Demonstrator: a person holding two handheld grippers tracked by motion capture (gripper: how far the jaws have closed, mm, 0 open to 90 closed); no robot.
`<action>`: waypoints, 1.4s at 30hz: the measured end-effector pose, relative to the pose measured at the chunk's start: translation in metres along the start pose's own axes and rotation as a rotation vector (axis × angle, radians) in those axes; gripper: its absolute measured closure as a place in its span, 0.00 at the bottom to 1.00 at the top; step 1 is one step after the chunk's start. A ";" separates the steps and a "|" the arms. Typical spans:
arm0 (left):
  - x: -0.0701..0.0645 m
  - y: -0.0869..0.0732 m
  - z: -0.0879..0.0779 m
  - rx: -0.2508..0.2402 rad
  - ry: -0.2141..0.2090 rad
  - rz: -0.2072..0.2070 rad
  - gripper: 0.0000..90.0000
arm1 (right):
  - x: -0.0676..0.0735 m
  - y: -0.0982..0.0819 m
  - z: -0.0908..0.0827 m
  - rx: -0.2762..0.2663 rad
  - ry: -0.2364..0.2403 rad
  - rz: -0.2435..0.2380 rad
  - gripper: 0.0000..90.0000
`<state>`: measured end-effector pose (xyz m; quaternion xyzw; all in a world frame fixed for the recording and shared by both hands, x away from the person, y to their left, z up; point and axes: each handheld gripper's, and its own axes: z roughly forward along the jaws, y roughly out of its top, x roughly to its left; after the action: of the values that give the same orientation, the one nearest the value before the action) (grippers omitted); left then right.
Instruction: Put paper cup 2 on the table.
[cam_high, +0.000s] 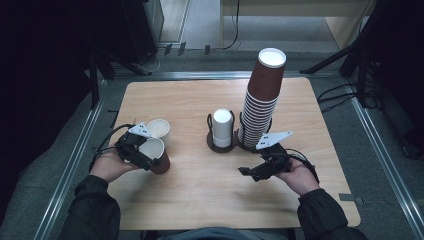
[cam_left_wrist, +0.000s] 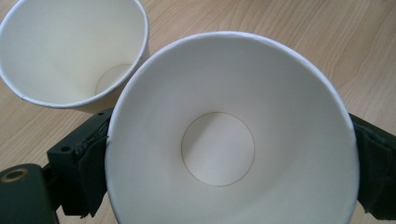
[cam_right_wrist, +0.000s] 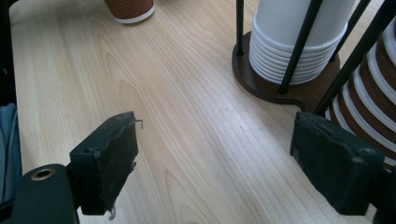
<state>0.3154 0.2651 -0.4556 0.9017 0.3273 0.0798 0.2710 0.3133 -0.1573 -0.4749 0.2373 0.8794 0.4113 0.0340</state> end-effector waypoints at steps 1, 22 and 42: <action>0.000 0.000 0.000 -0.001 -0.005 0.002 0.05 | 0.000 0.000 0.000 0.001 0.000 0.000 0.17; -0.002 0.004 -0.009 -0.058 -0.053 0.006 0.00 | -0.001 0.000 0.000 0.001 -0.001 -0.004 0.17; -0.028 0.046 -0.016 -0.142 -0.118 0.052 0.00 | 0.004 -0.007 -0.001 0.020 -0.014 -0.002 0.17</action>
<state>0.3140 0.2254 -0.4163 0.8914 0.2810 0.0568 0.3509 0.3070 -0.1603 -0.4789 0.2394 0.8834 0.4011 0.0381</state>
